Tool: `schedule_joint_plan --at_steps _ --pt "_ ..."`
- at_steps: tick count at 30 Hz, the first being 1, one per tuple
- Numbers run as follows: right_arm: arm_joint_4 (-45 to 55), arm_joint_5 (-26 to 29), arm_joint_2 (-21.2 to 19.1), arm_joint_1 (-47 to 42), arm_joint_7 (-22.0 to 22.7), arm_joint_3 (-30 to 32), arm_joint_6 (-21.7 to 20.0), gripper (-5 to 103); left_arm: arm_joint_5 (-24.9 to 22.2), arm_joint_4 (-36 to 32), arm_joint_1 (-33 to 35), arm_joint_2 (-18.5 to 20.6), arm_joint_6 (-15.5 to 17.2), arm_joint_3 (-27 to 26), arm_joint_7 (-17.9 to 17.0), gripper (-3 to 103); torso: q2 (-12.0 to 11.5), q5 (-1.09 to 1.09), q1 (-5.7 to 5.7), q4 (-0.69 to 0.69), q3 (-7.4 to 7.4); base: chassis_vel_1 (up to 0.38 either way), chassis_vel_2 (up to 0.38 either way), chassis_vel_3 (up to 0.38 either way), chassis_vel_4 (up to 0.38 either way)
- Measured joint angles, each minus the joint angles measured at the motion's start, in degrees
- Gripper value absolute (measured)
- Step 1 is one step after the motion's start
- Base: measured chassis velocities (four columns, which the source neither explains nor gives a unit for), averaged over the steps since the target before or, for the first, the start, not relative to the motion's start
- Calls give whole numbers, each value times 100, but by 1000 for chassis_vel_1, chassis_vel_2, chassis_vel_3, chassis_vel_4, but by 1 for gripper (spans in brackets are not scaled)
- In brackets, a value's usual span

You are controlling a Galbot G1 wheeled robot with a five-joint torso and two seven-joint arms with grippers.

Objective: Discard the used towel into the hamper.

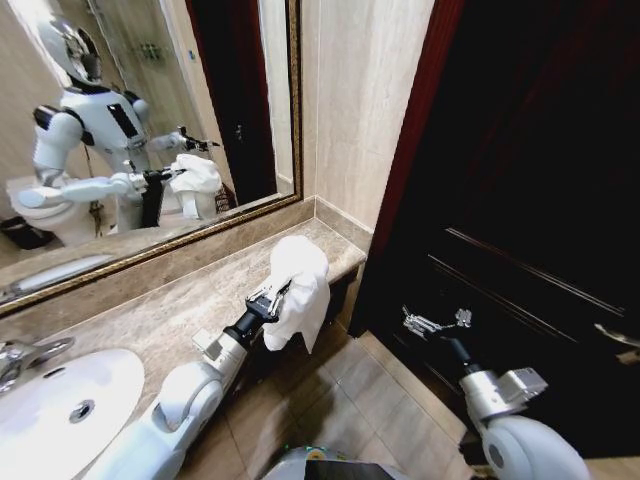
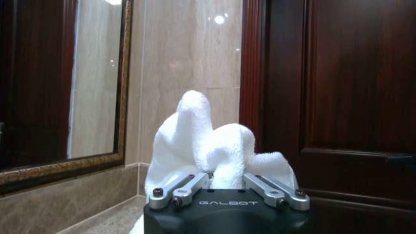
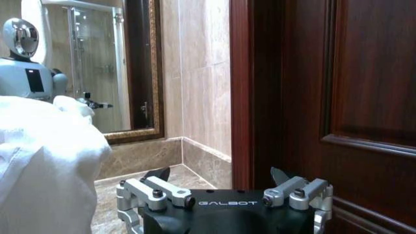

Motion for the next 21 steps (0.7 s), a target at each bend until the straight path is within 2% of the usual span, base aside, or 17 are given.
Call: schedule_joint_plan --at_steps 21 --pt "36 10 1 -16 12 12 13 100 91 18 -10 7 -20 -23 15 10 0 0 0 -1 0 62 -61 -64 68"
